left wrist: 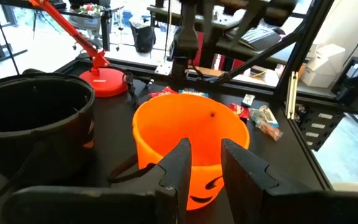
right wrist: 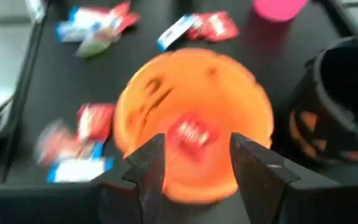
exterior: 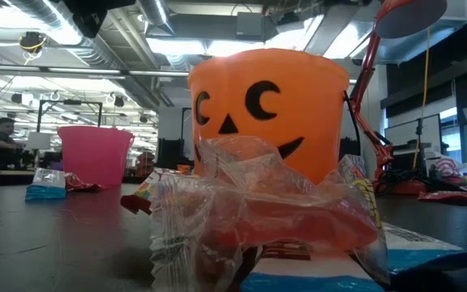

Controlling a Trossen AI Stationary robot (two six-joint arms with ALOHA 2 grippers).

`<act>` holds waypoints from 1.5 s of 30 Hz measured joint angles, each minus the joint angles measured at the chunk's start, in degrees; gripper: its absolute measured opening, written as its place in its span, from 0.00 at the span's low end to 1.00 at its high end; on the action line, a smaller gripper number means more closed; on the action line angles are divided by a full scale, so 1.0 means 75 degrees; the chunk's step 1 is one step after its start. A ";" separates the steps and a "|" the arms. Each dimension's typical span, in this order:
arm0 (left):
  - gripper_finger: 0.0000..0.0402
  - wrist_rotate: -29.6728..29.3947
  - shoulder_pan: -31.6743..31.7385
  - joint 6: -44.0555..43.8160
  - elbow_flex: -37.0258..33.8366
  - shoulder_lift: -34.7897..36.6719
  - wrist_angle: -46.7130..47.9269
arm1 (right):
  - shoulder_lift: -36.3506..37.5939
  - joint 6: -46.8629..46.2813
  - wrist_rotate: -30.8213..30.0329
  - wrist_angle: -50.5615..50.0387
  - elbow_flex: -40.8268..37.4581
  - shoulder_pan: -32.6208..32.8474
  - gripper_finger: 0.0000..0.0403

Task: Sort candy
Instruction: Put the bottom right red candy into the orange bucket

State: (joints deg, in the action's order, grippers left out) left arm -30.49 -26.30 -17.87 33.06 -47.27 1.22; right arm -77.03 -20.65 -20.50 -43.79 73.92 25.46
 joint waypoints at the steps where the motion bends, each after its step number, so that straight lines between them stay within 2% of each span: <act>1: 0.19 -0.0002 0.0000 -0.0004 0.0000 -0.0013 -0.0001 | 0.0020 -0.0131 -0.0017 -0.0340 0.0156 0.0196 0.44; 4: 0.19 -0.0002 0.0000 -0.0015 0.0000 -0.0124 -0.0019 | 0.0024 -0.0868 -0.0058 -0.1411 0.0457 0.0876 0.44; 8: 0.19 -0.0007 0.0000 -0.0024 0.0000 -0.0420 -0.0063 | 0.0026 -0.1904 -0.0254 -0.2587 0.0322 0.1843 0.44; 13: 0.19 -0.0009 0.0000 -0.0025 0.0000 -0.0838 -0.0279 | 0.0021 -0.3592 -0.0515 -0.2860 -0.0313 0.2745 0.44; 18: 0.19 -0.0033 0.0000 -0.0006 0.0000 -0.1051 -0.0644 | 0.0020 -0.4869 -0.0256 -0.2195 -0.0991 0.3312 0.44; 25: 0.19 -0.0057 0.0000 0.0229 0.0000 -0.1070 -0.1429 | 0.0017 -0.5758 -0.0201 -0.0980 -0.2175 0.3792 0.44; 31: 0.19 -0.0057 0.0000 0.0261 0.0000 -0.1070 -0.1461 | -0.0061 -0.7024 0.0443 -0.0281 -0.3209 0.3968 0.44; 34: 0.19 -0.0057 0.0000 0.0262 0.0000 -0.1070 -0.1459 | -0.0250 -0.7561 0.1136 -0.0253 -0.3598 0.3959 0.44; 37: 0.19 -0.0057 0.0000 0.0262 0.0000 -0.1070 -0.1453 | -0.0468 -0.7712 0.1703 0.0049 -0.3880 0.3956 0.44; 41: 0.19 -0.0057 0.0000 0.0262 0.0000 -0.1070 -0.1450 | -0.0762 -0.7816 0.1727 0.0644 -0.4023 0.3953 0.44; 45: 0.19 -0.0063 0.0000 0.0262 0.0000 -0.1070 -0.1450 | -0.1135 -0.7818 0.1728 0.0695 -0.4020 0.3953 0.44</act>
State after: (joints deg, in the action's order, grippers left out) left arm -30.96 -26.30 -15.90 33.06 -55.29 -9.65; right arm -85.54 -79.28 -7.54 -38.58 43.77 55.11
